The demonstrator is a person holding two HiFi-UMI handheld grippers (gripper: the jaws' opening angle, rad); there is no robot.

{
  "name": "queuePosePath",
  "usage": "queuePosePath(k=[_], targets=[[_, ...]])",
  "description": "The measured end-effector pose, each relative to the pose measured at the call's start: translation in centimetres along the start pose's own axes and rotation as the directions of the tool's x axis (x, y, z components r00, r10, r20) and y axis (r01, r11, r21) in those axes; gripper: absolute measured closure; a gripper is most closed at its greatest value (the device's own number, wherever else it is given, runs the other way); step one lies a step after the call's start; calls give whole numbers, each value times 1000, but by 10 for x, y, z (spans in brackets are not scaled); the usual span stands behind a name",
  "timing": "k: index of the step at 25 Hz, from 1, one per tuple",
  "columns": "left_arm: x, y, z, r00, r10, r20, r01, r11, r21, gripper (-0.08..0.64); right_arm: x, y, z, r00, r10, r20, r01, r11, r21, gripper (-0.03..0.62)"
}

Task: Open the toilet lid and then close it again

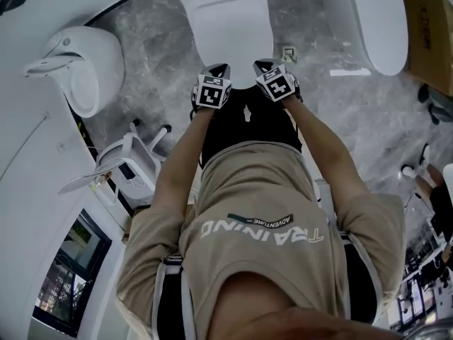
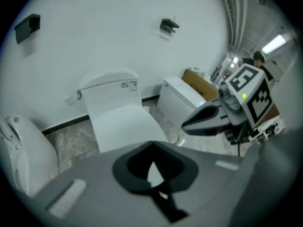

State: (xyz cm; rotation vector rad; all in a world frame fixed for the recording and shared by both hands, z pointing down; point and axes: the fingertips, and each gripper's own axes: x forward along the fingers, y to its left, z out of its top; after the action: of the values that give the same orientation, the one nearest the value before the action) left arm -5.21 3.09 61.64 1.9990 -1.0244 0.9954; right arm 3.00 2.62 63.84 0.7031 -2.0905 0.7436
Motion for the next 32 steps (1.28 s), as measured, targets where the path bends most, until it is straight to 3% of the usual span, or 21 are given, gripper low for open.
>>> queuePosePath(k=[4, 7, 11, 16, 19, 26, 29, 32], targets=[[-38, 6, 60, 985, 51, 165, -50, 999, -8, 557, -36, -1, 60, 992, -35, 119, 38, 999, -27, 578], [-74, 13, 109, 947, 115, 300, -124, 992, 11, 557, -70, -1, 107, 969, -54, 240, 61, 998, -19, 578], [-121, 10, 177, 869, 146, 473, -174, 985, 17, 557, -121, -12, 163, 914, -100, 394, 128, 991, -44, 578], [-185, -4, 250, 760, 138, 636, -244, 966, 82, 557, -193, -20, 220, 827, -130, 548, 183, 982, -43, 578], [-216, -10, 283, 699, 131, 703, -276, 956, 97, 557, -232, -23, 248, 776, -137, 616, 216, 975, -55, 578], [-294, -13, 343, 560, 130, 818, -352, 932, 93, 557, -307, -12, 297, 691, -90, 717, 257, 958, -128, 578], [-323, -22, 358, 503, 128, 855, -365, 928, 76, 557, -340, 1, 324, 628, -59, 776, 266, 953, -143, 578], [-348, -23, 363, 461, 134, 877, -381, 923, 59, 557, -369, 13, 352, 535, -63, 842, 301, 946, -121, 578]])
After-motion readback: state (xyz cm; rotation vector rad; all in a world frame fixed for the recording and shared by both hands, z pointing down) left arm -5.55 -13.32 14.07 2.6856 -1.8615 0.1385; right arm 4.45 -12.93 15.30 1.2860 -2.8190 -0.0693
